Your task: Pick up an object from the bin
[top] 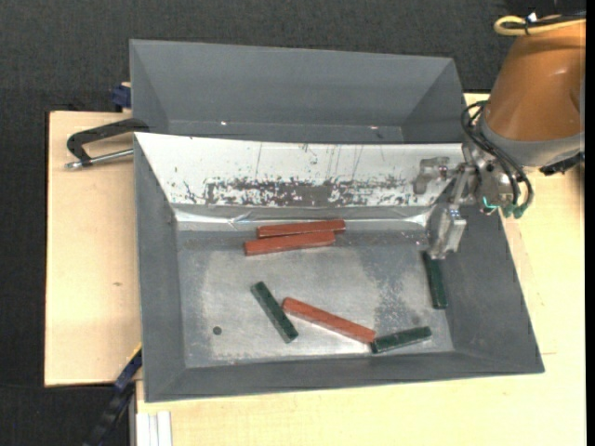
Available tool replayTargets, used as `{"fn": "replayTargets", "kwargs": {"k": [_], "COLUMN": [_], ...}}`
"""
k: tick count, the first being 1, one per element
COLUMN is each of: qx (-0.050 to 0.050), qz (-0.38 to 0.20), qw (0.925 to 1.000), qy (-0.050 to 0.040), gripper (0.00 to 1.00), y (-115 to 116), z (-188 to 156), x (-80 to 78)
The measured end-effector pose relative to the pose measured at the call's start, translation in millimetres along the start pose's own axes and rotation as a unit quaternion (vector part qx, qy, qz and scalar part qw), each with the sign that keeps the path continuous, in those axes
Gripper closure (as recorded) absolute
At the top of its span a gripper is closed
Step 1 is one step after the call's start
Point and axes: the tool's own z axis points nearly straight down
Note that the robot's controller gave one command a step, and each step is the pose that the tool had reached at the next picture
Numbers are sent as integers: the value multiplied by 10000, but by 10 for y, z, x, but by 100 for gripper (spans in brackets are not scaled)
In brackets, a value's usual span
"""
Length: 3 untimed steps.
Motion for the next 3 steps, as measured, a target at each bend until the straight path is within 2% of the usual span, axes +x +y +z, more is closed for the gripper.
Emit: {"fn": "replayTargets", "kwargs": {"k": [1,2,3], "qx": [7,-4,-5], "qz": [-19,377,122], "qw": [10000,9993,9999], "qy": [-25,18,7], "gripper": [0,0,0], "y": [140,358,621], "z": [492,867,891], "x": [306,341,696]}}
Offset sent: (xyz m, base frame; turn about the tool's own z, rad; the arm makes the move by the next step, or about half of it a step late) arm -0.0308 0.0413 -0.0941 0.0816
